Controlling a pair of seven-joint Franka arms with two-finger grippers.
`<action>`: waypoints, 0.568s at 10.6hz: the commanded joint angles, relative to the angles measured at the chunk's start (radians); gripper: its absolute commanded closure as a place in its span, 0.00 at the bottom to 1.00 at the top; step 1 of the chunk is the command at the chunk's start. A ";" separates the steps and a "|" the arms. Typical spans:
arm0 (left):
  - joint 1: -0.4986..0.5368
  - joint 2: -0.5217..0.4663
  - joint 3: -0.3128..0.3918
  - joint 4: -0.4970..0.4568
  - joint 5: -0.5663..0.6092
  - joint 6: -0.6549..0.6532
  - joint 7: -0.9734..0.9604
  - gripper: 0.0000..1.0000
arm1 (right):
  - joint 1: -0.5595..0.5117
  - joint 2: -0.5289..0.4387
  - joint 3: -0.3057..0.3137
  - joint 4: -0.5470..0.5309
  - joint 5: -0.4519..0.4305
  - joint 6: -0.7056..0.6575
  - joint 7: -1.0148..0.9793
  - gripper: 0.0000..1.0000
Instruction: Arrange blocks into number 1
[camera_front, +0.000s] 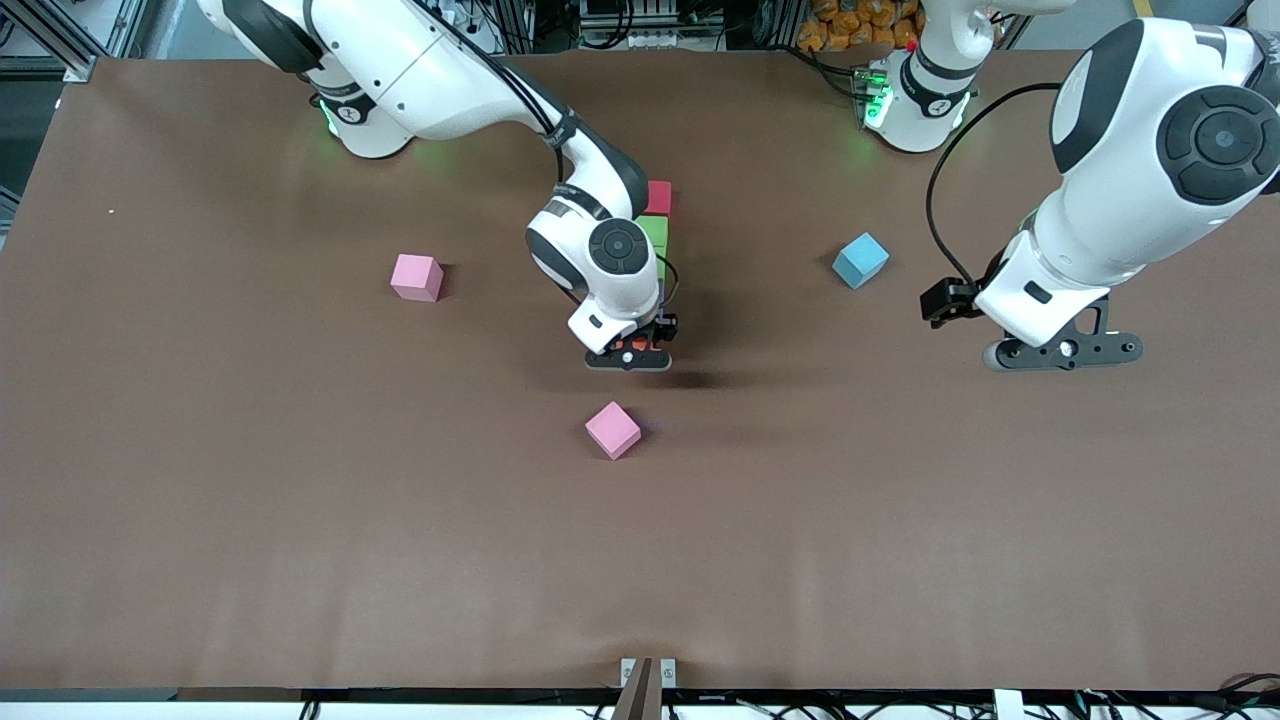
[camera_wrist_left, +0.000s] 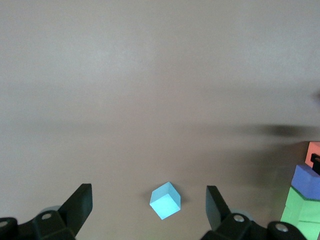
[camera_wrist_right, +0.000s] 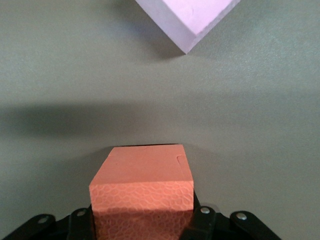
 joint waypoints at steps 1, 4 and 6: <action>-0.003 -0.026 0.003 -0.012 0.023 -0.032 0.072 0.00 | 0.034 0.012 -0.030 0.016 0.035 0.005 0.010 1.00; -0.005 -0.028 0.009 -0.012 0.023 -0.041 0.080 0.00 | 0.070 0.012 -0.059 0.017 0.069 0.005 0.010 1.00; -0.003 -0.028 0.009 -0.012 0.023 -0.045 0.080 0.00 | 0.079 0.010 -0.064 0.017 0.080 0.005 0.010 1.00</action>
